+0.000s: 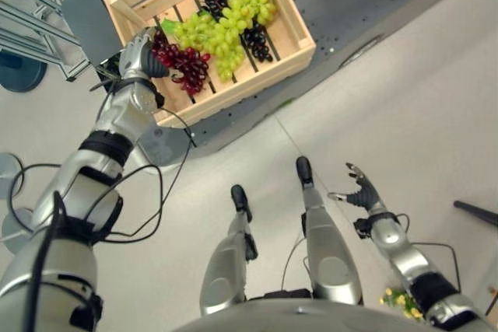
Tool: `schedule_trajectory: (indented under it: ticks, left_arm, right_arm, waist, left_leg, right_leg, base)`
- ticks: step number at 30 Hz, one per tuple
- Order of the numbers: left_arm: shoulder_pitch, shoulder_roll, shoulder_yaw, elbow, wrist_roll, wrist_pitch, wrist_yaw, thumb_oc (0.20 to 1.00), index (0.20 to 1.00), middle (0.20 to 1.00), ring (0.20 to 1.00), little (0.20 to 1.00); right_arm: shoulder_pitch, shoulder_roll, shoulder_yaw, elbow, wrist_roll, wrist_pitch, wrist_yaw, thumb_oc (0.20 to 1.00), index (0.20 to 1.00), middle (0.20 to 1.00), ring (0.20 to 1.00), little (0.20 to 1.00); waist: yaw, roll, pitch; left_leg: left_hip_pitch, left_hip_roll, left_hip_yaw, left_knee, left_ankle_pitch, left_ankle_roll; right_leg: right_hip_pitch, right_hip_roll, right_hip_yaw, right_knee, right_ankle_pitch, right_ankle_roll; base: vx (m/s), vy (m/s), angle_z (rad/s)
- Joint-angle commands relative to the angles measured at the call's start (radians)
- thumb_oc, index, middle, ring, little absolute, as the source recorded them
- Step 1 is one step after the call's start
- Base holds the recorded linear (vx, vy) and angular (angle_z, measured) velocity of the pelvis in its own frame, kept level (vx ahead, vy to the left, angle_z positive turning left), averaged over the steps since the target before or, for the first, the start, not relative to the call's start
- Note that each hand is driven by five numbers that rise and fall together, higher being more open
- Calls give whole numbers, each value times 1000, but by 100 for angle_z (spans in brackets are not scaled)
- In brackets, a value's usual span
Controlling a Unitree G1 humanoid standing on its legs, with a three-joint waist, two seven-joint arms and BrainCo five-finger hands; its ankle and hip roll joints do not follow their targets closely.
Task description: Pick up the fruits from the basket on one side to the basket on the other side
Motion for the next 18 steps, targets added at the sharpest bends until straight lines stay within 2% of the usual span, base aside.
schedule_trajectory:
  ticks: [1, 18]
  left_arm:
    - [-130, 14, -3, 143, 39, 4, 20, 1000, 1000, 1000, 1000, 1000]
    - [-199, 5, -77, 261, 134, 34, 33, 1000, 1000, 1000, 1000, 1000]
  right_arm:
    - [56, -15, -16, -71, 28, -40, -27, 1000, 1000, 1000, 1000, 1000]
    - [90, -31, -24, -134, 45, -78, -63, 1000, 1000, 1000, 1000, 1000]
  waist:
    - [-24, -8, -25]
    - [-77, 18, 34]
  left_leg:
    - [-58, 1, -15, 1, -3, -25]
    - [-94, -11, 43, 1, -17, -20]
  right_leg:
    - [36, 7, 18, 15, -141, 96]
    - [-46, -1, 98, 14, -113, 113]
  base:
    - [13, 31, -14]
    - [8, 34, -15]
